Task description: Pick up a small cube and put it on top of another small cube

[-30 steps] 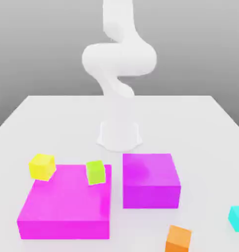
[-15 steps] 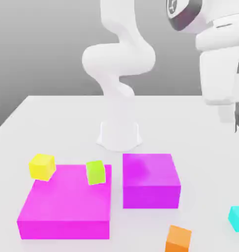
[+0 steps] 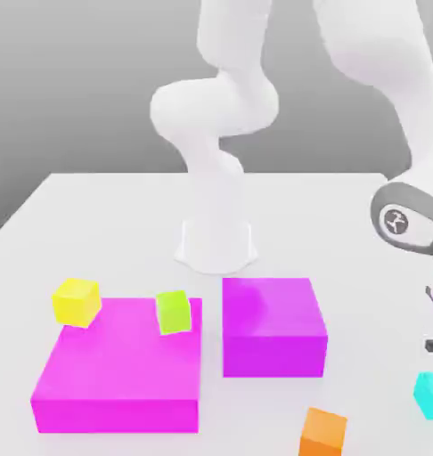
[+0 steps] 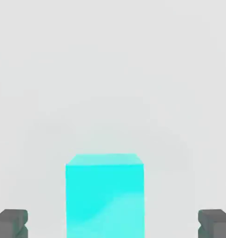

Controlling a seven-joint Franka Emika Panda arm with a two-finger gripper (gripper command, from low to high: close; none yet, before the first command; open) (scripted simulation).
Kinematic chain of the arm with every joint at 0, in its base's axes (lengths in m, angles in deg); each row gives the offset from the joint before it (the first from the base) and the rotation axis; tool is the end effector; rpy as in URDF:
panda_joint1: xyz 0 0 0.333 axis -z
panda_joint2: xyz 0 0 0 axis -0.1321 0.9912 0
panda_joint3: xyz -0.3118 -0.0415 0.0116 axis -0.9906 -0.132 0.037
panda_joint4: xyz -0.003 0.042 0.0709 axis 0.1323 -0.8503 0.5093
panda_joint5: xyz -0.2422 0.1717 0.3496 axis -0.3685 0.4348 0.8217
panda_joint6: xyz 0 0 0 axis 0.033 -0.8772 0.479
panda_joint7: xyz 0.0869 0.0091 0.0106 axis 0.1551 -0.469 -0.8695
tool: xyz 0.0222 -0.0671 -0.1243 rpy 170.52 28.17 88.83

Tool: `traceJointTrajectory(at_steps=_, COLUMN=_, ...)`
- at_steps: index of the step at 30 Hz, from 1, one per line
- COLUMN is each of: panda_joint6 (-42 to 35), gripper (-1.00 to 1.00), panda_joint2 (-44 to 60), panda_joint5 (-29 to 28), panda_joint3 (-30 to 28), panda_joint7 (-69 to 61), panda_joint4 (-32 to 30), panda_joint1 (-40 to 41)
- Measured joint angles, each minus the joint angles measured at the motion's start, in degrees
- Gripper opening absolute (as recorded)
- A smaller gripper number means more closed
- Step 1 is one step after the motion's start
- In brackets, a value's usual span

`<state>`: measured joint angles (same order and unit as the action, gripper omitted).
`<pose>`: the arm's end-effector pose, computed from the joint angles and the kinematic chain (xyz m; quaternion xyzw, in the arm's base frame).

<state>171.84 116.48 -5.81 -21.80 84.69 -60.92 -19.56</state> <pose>0.4295 0.3347 0.0350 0.9119 0.4105 0.0007 0.0000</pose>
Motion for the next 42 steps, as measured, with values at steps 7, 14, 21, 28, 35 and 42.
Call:
traceJointTrajectory(at_steps=7, panda_joint6=1.1, gripper=-1.00, panda_joint2=1.6, panda_joint5=-0.6, panda_joint3=-0.5, panda_joint7=0.4, panda_joint4=0.4, panda_joint1=-0.5)
traceJointTrajectory(at_steps=14, panda_joint6=-7.0, gripper=-1.00, panda_joint2=-10.4, panda_joint5=2.7, panda_joint3=0.2, panda_joint7=-1.7, panda_joint4=-3.3, panda_joint1=3.8)
traceJointTrajectory(at_steps=21, panda_joint6=-11.3, gripper=-1.00, panda_joint2=-23.1, panda_joint5=1.0, panda_joint3=-10.3, panda_joint7=1.8, panda_joint4=-10.8, panda_joint1=13.7)
traceJointTrajectory(at_steps=28, panda_joint6=-16.8, gripper=-1.00, panda_joint2=-39.0, panda_joint5=-0.9, panda_joint3=-20.5, panda_joint7=6.0, panda_joint4=-20.3, panda_joint1=31.7)
traceJointTrajectory(at_steps=35, panda_joint6=-19.2, gripper=-1.00, panda_joint2=-49.1, panda_joint5=0.1, panda_joint3=-30.3, panda_joint7=7.5, panda_joint4=-28.6, panda_joint1=43.6)
traceJointTrajectory(at_steps=42, panda_joint6=-7.6, gripper=1.00, panda_joint2=-39.8, panda_joint5=2.9, panda_joint3=-32.5, panda_joint7=5.4, panda_joint4=-31.1, panda_joint1=43.1)
